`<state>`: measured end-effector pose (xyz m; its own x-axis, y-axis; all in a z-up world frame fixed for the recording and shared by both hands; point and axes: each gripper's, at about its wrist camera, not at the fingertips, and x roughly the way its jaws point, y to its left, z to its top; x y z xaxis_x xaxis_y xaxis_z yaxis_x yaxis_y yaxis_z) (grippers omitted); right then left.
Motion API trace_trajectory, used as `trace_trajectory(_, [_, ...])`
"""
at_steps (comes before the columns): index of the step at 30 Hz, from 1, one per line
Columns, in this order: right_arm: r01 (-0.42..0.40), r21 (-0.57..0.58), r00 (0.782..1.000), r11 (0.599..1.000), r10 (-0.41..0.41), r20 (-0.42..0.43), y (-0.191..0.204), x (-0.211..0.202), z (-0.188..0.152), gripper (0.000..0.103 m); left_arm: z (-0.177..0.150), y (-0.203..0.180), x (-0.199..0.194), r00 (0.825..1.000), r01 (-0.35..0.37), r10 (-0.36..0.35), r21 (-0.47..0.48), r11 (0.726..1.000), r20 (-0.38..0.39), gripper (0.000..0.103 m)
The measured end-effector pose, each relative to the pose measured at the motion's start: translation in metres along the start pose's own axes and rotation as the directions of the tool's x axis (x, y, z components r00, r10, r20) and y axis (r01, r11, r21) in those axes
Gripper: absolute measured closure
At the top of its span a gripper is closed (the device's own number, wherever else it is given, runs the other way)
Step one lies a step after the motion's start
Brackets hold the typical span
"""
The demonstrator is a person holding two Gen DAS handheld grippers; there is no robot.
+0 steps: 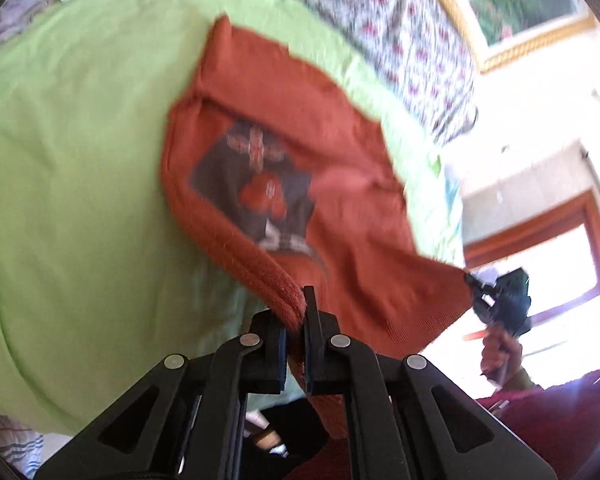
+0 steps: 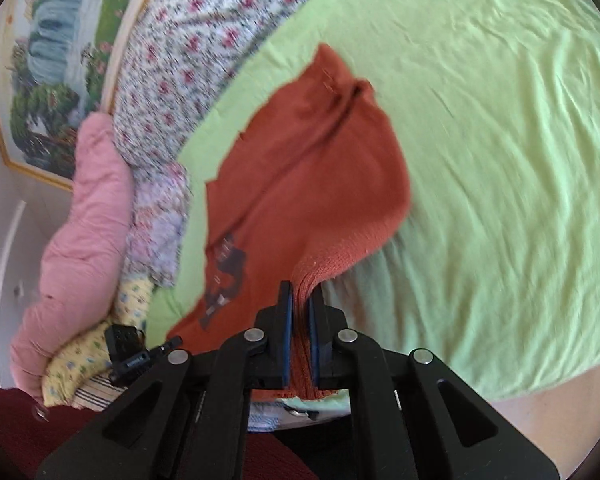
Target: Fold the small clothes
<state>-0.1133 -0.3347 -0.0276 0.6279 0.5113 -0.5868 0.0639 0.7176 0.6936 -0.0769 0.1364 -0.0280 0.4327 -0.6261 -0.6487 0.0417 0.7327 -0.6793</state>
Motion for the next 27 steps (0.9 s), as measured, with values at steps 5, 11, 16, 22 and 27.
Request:
trace_trajectory(5, [-0.018, -0.043, 0.999, 0.999, 0.02, 0.051, 0.02, 0.01, 0.037, 0.095, 0.038, -0.005, -0.003, 0.996, 0.02, -0.018, -0.015, 1.0, 0.084, 0.1])
trace_trajectory(11, [0.008, -0.073, 0.996, 0.997, -0.001, 0.092, 0.026, 0.04, 0.094, 0.095, 0.096, -0.011, 0.015, 0.988, -0.033, 0.031, 0.01, 0.999, 0.153, 0.1])
trace_trajectory(16, [0.038, -0.1, 0.99, 0.994, -0.024, 0.141, 0.035, 0.062, 0.138, 0.095, 0.145, -0.014, 0.031, 0.974, -0.064, 0.061, 0.005, 0.998, 0.22, 0.1])
trace_trajectory(22, [0.107, -0.111, 0.983, 0.988, -0.088, 0.163, 0.038, 0.094, 0.186, 0.095, 0.2, 0.003, 0.055, 0.958, -0.094, 0.107, -0.064, 0.994, 0.265, 0.1])
trace_trajectory(27, [0.13, -0.113, 0.981, 0.985, -0.112, 0.157, 0.038, 0.125, 0.223, 0.095, 0.233, 0.018, 0.08, 0.957, -0.118, 0.135, -0.078, 0.99, 0.256, 0.1])
